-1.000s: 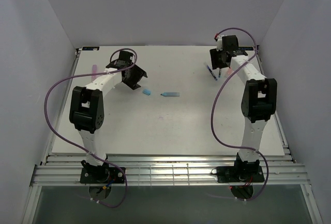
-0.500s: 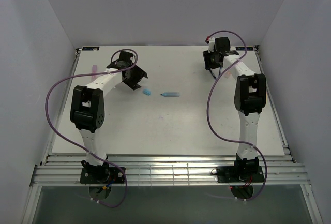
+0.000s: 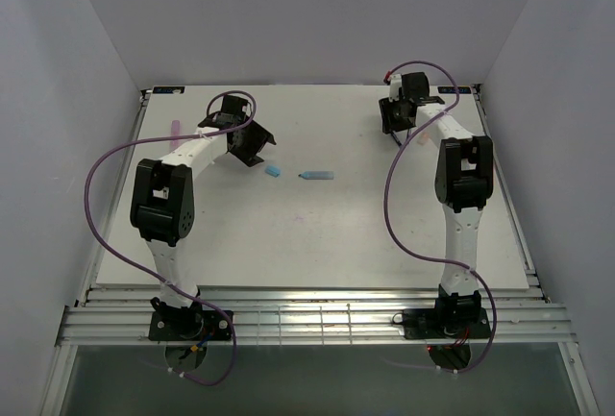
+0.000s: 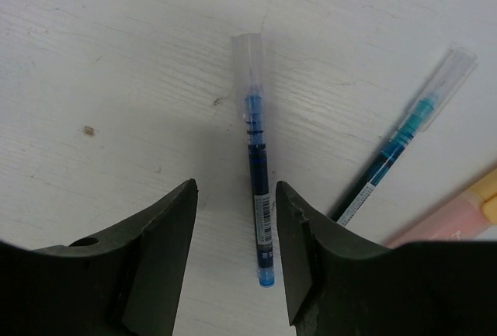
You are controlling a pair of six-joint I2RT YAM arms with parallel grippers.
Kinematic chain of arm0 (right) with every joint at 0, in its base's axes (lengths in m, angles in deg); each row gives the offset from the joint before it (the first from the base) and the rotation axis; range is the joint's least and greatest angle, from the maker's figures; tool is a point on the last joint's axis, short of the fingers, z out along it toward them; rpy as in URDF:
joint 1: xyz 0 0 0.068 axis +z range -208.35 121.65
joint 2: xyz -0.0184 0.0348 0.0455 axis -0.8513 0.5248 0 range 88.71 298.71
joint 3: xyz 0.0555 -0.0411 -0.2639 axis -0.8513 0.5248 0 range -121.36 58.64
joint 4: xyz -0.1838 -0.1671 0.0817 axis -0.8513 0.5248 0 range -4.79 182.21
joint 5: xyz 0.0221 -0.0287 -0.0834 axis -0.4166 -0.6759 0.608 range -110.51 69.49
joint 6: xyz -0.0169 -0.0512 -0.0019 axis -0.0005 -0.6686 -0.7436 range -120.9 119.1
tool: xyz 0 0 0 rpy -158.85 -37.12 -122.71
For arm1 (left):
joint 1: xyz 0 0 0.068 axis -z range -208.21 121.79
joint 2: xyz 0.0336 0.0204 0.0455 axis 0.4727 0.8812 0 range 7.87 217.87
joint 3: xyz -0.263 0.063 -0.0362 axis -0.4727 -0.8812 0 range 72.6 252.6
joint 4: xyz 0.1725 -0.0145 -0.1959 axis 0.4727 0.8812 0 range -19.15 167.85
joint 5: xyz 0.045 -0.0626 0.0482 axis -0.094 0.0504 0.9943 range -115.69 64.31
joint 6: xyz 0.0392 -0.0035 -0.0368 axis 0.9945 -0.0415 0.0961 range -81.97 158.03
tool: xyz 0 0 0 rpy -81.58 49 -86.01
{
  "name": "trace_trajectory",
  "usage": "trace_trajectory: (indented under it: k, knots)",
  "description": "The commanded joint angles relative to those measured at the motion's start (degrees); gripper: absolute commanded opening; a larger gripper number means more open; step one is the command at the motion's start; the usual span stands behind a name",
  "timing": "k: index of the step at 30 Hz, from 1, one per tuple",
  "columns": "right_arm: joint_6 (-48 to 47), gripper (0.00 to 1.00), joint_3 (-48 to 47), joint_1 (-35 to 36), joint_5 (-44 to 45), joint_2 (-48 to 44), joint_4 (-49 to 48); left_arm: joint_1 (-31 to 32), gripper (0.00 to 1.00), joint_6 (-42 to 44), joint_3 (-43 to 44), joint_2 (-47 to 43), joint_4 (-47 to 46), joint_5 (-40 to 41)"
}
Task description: Open the pen caps
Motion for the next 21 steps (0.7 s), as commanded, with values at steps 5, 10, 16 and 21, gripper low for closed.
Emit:
trace_trajectory:
  k: [5, 10, 16, 21]
  knots:
    - [-0.3, 0.5, -1.9, -1.5, -1.0, 1.9, 0.3, -0.1, 0.69, 0.8, 0.3, -0.4, -0.8, -1.0]
    - [-0.4, 0.48, -1.8, -1.7, -1.9, 2.9, 1.4, -0.1, 0.69, 1.0, 0.3, -0.4, -0.9, -1.2]
    - [-0.8, 0.42, -1.6, -1.5, -1.7, 3.5, 2.1, -0.1, 0.69, 1.0, -0.2, -0.5, -1.0, -1.3]
    - [-2.2, 0.24, -1.1, 0.1, -1.6, 3.2, 3.0, -0.1, 0.69, 0.7, -0.8, -1.2, -1.0, -1.3]
